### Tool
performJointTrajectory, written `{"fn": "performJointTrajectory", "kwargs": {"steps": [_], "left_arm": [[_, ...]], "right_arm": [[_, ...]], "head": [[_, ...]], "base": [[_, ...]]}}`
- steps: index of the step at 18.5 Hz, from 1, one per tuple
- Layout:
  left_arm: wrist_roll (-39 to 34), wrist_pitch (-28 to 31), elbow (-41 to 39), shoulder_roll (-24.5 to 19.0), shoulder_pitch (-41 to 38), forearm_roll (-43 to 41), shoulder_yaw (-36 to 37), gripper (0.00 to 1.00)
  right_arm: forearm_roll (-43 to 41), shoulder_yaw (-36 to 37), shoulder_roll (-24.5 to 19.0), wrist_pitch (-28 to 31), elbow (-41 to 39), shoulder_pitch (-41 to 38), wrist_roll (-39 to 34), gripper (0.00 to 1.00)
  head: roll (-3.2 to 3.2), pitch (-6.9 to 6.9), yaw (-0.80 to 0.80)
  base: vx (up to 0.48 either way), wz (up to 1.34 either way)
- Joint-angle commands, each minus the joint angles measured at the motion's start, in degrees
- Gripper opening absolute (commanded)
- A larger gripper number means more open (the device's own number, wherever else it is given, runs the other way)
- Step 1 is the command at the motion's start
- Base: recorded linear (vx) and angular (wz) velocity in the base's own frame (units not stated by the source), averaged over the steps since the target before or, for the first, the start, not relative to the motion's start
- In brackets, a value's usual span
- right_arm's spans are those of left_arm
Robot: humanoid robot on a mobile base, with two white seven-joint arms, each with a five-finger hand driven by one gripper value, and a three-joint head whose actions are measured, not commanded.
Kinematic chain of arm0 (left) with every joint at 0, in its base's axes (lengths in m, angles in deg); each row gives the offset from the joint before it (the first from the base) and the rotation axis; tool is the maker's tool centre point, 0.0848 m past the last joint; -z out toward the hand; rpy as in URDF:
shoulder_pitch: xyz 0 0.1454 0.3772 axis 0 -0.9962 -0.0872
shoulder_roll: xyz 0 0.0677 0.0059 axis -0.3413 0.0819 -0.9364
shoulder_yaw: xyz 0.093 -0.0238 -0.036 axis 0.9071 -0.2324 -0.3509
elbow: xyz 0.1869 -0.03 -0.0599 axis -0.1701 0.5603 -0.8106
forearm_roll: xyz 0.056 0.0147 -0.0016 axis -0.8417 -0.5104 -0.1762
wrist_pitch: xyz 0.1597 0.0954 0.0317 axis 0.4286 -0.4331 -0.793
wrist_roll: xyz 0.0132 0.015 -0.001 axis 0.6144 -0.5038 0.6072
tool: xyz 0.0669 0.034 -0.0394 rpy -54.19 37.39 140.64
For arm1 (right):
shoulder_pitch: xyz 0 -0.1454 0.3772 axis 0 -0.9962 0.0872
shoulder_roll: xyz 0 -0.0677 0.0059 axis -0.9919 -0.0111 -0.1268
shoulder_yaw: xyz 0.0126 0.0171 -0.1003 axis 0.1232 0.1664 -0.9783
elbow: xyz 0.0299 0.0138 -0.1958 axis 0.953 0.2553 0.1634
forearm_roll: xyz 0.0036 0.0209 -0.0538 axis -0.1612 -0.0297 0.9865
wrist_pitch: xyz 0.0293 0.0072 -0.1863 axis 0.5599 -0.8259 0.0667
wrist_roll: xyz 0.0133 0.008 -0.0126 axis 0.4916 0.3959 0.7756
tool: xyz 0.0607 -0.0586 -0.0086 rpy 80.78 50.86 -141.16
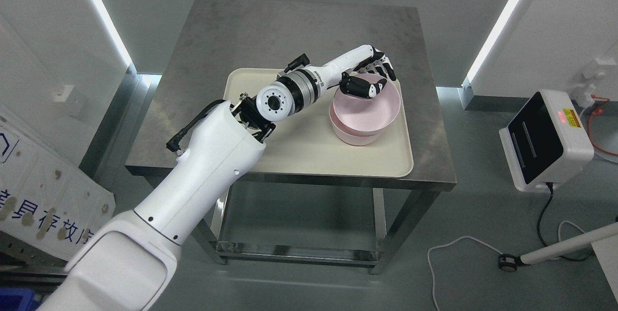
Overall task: Stack pink IKEA bowls on left shelf middle
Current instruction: 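Lift the pink bowl with the left hand and lower it into the other bowl, then release the bowl and pull the left hand back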
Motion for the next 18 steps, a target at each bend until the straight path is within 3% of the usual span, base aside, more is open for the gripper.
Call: {"fn": "performJointTrajectory", "kwargs": {"steps": [1,7,8,10,13,18], "left_arm": [[0.03,-0.04,1.28,-0.93,-0.46,-0.22,-2.79,0.09],[0.56,0.14,1.28,-0.93,-0.45,-0.66,-4.12,0.1],[0.56,0.14,1.28,-0.93,-0.46,-1.1,-4.03,0.18],[0.56,0.14,1.28,-0.93,-0.54,-1.54,-3.59,0.54],[0.48,-0.21,1.02,-0.93,-0.54,-1.28,-4.73,0.61],[0.48,-0.83,-5.47,-0.93,-0.63,1.08,-18.85,0.64]], "right_arm": [[-0.44,0.62,1.0,-0.05,-1.93,-1.67,-0.04,1.0],[-0.44,0.62,1.0,-0.05,-1.93,-1.67,-0.04,1.0],[-0.44,0.62,1.0,0.03,-1.93,-1.67,-0.04,1.0],[-0.44,0.62,1.0,-0.05,-1.93,-1.67,-0.04,1.0],[-0.44,0.62,1.0,-0.05,-1.93,-1.67,-0.04,1.0],[-0.44,0.62,1.0,-0.05,-1.93,-1.67,-0.04,1.0]], "head": [[0.0,0.0,0.0],[0.0,0.0,0.0],[0.0,0.0,0.0],[0.0,0.0,0.0],[0.0,0.0,0.0],[0.0,0.0,0.0]], "base": [[0.0,0.0],[0.0,0.0],[0.0,0.0],[0.0,0.0],[0.0,0.0],[0.0,0.0]]}}
